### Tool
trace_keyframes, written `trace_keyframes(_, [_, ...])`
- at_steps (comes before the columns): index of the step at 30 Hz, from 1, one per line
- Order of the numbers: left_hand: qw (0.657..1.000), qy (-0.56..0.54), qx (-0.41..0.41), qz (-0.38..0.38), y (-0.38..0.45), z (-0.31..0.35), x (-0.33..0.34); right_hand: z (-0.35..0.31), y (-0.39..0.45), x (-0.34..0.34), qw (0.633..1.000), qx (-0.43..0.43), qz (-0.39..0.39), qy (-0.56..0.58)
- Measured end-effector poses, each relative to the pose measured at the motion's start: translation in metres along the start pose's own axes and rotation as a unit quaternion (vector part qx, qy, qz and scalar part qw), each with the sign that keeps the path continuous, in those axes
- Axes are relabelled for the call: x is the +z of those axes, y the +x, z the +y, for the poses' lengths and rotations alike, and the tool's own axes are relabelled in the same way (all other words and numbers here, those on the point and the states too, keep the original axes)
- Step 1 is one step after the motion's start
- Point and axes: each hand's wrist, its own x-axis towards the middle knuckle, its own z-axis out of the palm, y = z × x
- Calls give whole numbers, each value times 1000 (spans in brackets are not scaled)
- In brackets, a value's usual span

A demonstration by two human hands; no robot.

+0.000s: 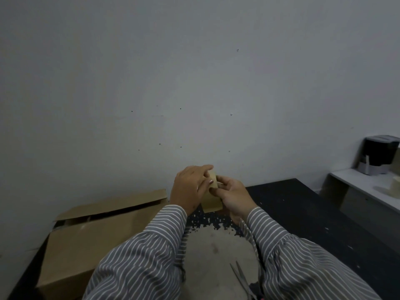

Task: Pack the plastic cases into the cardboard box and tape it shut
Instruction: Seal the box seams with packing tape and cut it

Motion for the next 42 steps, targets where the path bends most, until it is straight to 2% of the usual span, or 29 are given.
trace_keyframes(3, [1000, -8, -5, -19, 1, -7, -1, -3, -3, -1, 999, -28, -24, -7])
trace_keyframes(8, [999, -27, 5, -17, 3, -12, -1, -5, -5, 1, 999, -23, -27, -21])
trace_keyframes(13, [998, 40, 47, 5, 6, -9, 0, -2, -1, 1, 1000, -6, -23, -16])
trace_keyframes(19, [978, 181, 100, 23, 6, -1, 4, 3, 6, 0, 998, -16, -19, -57])
trace_keyframes(25, [971, 210, 108, 23, 6, -6, 11, 5, 10, -5, 996, 9, -2, -90])
trace_keyframes(29, [983, 166, 80, 12, 6, -10, 16, 9, 16, -5, 996, 9, 14, -90])
trace_keyframes(32, [999, 33, 23, -2, 9, -13, 19, 8, 19, -8, 998, 4, 35, -52])
trace_keyframes(34, [998, -33, -32, -31, 15, -15, 16, 8, 21, -10, 998, -1, 43, -50])
trace_keyframes(38, [993, -59, -85, -55, 23, -22, 14, 10, 26, -9, 996, -27, 45, -73])
trace_keyframes(42, [993, -56, -96, -24, 20, -21, 16, 10, 28, -7, 996, -31, 41, -71])
